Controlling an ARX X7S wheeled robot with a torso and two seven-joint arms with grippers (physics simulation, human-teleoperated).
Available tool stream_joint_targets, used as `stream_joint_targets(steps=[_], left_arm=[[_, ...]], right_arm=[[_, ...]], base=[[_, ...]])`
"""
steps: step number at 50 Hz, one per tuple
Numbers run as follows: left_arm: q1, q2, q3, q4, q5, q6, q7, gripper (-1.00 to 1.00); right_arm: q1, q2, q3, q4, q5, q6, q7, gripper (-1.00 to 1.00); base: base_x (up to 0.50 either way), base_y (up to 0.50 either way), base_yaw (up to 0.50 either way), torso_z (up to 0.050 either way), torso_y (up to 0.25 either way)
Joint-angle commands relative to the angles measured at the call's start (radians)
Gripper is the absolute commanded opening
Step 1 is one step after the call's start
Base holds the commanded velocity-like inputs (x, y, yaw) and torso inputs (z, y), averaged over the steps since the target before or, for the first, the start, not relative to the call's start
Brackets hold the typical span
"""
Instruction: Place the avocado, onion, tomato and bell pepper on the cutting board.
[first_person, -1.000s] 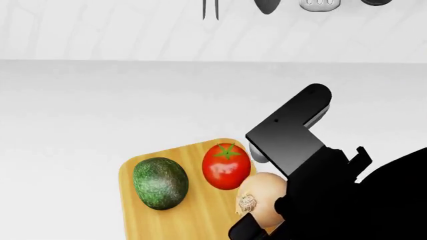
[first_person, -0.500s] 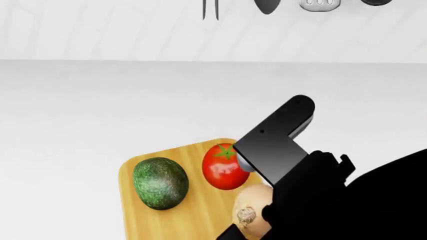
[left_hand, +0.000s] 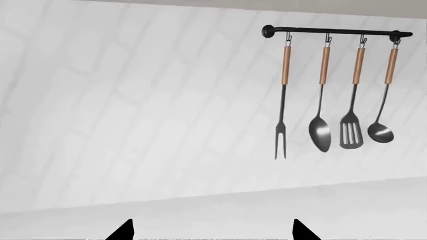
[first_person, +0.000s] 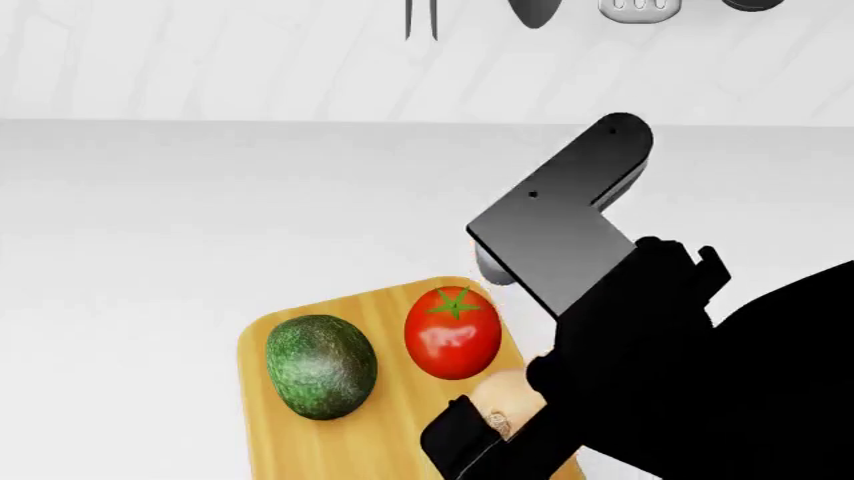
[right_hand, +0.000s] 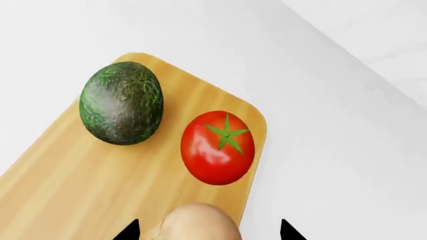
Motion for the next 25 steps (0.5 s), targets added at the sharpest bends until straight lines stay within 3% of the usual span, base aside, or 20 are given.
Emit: stream_joint_targets(steps=[1,15,25], left_arm=[[-0.036,0.003,0.040,-0.002,-0.022,-0.035,-0.011,1.00],[-0.202,-0.046,0.159,-0.011,-0.185,-0.192,-0.065,1.00],[-0.373,-0.072,0.271,-0.015,-0.428,-0.313,-0.167,1.00]], right_arm=[[0.078,0.012,0.039,-0.008,0.062,-0.019,0.041,1.00],[0.147,0.020,0.103,0.043,0.032,-0.066,0.025,1.00],[0.184,0.005,0.109,0.079,0.000,-0.060,0.006,1.00]], base=[[0.00,0.00,0.00,0.000,0.000],[0.00,0.00,0.00,0.000,0.000],[0.00,0.00,0.00,0.000,0.000]])
